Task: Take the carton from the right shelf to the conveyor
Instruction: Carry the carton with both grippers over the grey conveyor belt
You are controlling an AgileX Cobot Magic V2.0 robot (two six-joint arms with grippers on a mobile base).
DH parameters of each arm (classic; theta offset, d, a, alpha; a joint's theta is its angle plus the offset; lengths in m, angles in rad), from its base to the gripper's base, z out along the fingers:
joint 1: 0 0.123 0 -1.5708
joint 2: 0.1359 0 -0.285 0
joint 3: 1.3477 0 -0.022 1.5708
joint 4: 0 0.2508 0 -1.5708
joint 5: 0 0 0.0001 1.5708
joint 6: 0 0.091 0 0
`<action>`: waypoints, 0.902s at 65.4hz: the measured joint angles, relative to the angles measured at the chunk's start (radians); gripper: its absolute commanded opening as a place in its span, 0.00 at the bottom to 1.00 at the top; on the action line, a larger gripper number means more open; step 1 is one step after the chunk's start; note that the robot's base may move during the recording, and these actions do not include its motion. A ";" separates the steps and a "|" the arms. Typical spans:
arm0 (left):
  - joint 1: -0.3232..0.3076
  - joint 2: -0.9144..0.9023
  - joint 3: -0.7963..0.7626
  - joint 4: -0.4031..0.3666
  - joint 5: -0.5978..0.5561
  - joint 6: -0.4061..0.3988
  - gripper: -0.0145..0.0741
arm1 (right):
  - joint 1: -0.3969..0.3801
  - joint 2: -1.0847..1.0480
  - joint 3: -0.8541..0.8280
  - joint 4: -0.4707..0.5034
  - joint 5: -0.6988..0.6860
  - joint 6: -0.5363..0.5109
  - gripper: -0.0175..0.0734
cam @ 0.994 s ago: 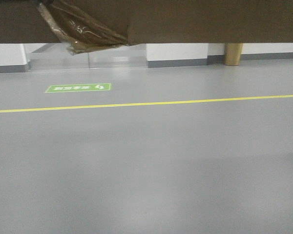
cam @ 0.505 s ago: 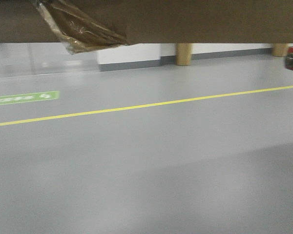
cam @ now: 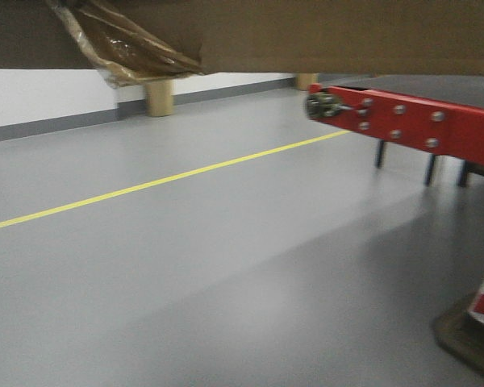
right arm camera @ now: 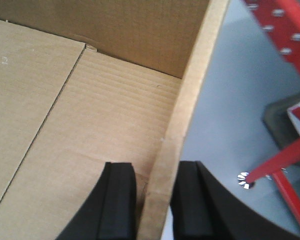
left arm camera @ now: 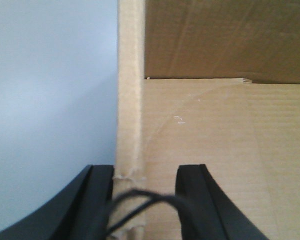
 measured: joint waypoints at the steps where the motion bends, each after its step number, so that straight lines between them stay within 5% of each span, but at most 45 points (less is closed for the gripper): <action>1: 0.000 0.000 0.000 0.003 0.000 0.000 0.14 | 0.000 0.000 0.000 0.002 -0.002 0.000 0.12; 59: -0.008 0.000 0.000 0.269 -0.032 -0.006 0.14 | 0.000 0.008 0.002 0.028 -0.260 0.005 0.12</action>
